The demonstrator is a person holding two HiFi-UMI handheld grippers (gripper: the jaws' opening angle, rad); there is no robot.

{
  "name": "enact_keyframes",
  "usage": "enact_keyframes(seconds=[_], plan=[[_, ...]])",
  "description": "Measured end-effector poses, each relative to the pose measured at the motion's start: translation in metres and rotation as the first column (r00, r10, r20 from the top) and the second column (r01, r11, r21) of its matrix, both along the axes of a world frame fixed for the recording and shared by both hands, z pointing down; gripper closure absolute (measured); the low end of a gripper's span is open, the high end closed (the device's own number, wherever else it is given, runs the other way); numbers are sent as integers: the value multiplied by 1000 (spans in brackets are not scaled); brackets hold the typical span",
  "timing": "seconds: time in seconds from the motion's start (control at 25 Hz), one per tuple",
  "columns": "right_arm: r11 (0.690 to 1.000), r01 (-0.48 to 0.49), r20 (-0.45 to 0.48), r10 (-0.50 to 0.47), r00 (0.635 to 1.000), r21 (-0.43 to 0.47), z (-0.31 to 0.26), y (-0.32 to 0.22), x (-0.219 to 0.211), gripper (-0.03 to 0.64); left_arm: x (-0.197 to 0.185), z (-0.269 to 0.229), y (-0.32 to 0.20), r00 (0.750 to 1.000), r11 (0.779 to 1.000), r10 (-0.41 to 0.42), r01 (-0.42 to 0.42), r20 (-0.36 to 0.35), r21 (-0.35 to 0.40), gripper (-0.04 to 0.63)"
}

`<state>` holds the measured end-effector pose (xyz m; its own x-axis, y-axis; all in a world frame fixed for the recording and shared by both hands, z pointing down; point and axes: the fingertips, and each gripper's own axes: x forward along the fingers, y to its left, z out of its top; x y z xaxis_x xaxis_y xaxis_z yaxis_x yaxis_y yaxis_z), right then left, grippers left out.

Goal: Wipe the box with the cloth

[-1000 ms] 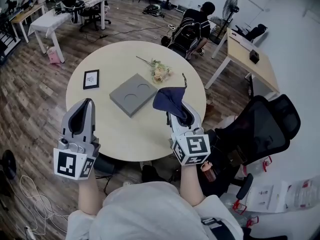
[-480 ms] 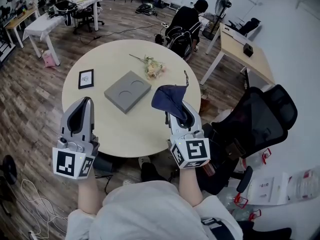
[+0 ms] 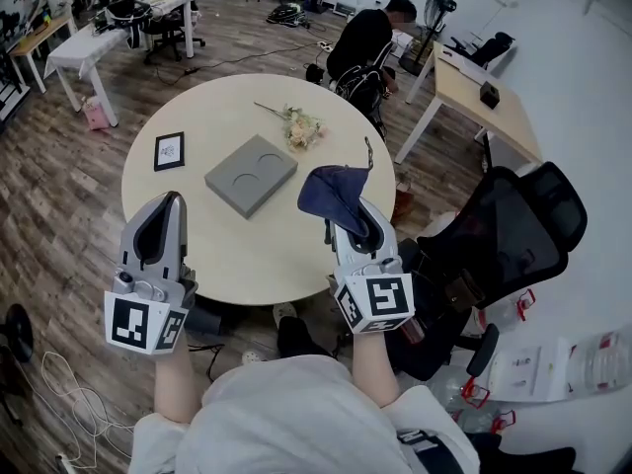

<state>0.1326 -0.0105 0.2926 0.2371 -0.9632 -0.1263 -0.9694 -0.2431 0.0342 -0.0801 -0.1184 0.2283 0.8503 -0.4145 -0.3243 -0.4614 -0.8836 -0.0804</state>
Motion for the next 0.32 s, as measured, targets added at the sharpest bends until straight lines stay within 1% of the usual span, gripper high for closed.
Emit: enact_keyframes(seconds=[0.32], plan=[[1000, -7, 6, 7, 1000, 12, 1, 5, 3, 520, -1, 4, 5, 1000, 1000, -3, 3, 0, -6, 592]])
